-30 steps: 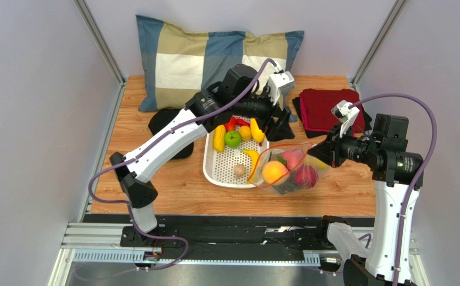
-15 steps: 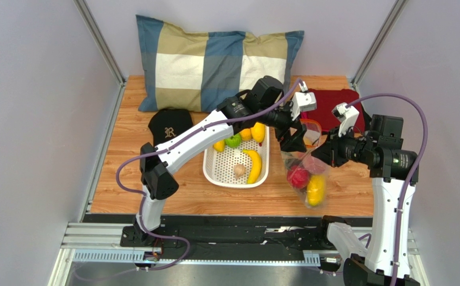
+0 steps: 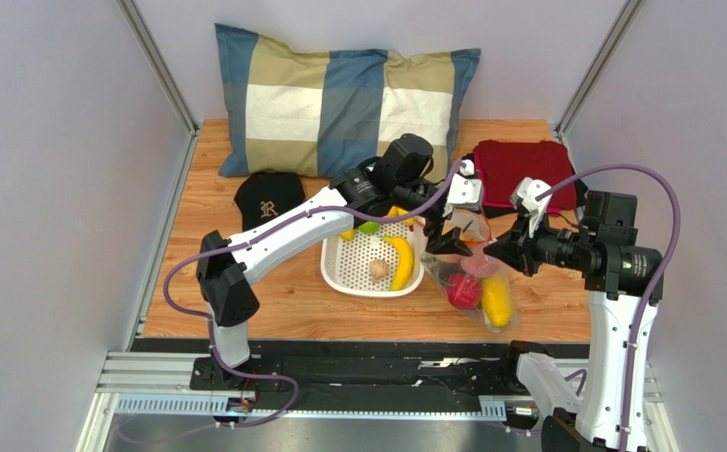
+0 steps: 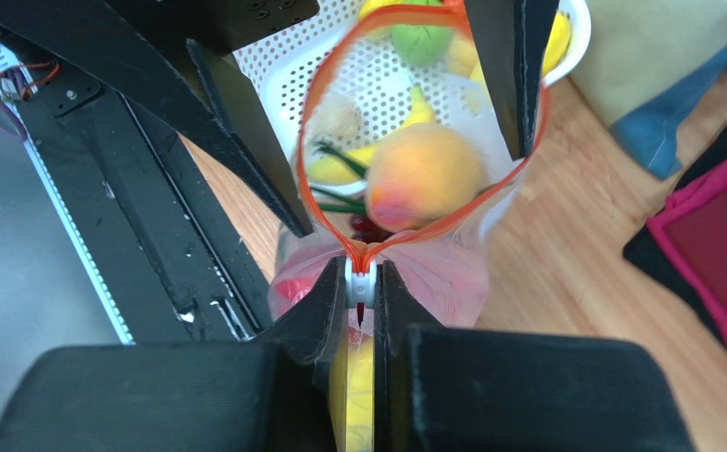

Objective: Place the food in the zip-top bag and seal the zipper
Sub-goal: Adjust the zipper food storage bag at the center of the board, then zip the zipper food storage bag at the center of the board.

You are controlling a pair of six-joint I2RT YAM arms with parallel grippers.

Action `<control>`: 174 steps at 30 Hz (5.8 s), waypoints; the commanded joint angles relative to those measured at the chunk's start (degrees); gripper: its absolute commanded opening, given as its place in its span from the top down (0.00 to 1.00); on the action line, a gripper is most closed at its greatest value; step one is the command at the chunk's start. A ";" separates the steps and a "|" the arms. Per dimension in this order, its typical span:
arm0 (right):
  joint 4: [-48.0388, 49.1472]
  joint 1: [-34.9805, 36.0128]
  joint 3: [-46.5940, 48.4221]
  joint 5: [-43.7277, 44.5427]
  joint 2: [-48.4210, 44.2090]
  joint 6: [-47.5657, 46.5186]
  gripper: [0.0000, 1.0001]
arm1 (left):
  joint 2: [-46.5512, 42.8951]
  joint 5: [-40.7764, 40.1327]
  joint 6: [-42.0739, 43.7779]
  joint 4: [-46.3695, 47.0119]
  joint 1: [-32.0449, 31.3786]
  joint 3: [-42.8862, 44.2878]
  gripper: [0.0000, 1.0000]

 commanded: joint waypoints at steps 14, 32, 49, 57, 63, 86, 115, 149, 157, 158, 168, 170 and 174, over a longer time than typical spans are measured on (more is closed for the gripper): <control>-11.50 0.27 4.04 -6.78 2.63 -21.92 1.00 | -3.09 -6.19 14.17 2.20 -3.80 -0.56 0.05; -11.06 0.18 6.06 -0.37 4.47 -23.34 0.44 | -0.08 -5.49 -0.21 0.74 -0.20 0.25 1.00; 9.31 -3.42 -10.72 -15.91 0.62 -12.70 0.48 | -4.04 3.75 -14.66 19.04 4.29 -11.53 1.00; 24.36 -3.33 -16.53 -14.69 -1.41 -5.75 0.53 | -4.39 5.24 -14.65 18.78 4.29 -11.80 1.00; 23.74 -5.52 -17.23 -14.50 -2.11 -9.18 0.53 | -4.92 6.30 -12.99 17.11 4.29 -12.06 1.00; 24.18 -5.62 -14.59 -23.12 2.72 -11.73 0.51 | -4.57 8.06 -10.61 15.70 4.29 -11.45 1.00; 15.66 -4.56 -10.99 -21.02 3.95 -19.20 1.00 | -7.56 0.93 -11.84 17.64 3.59 -8.82 0.45; 15.74 -5.71 -8.27 -21.63 5.18 -14.19 1.00 | -2.54 -0.38 -5.78 9.37 2.09 -6.08 0.90; 15.92 -7.29 -7.65 -22.51 5.79 -12.52 1.00 | -4.21 -1.09 -4.29 7.62 3.76 -10.48 0.91; 15.92 -7.29 -7.65 -22.60 5.80 -12.52 1.00 | -4.30 -1.09 -4.11 7.27 4.02 -10.74 0.91; 15.74 -9.92 -7.74 -22.69 5.53 -12.87 1.00 | -6.59 -1.88 -2.18 4.98 6.83 -14.17 0.91; 15.83 -10.27 -7.65 -22.69 5.62 -12.79 1.00 | -6.76 -2.05 -1.65 4.19 7.19 -14.78 0.92; 16.01 -11.50 -7.65 -22.16 6.14 -12.87 1.00 | -8.43 -2.40 -0.25 2.96 8.15 -16.98 0.92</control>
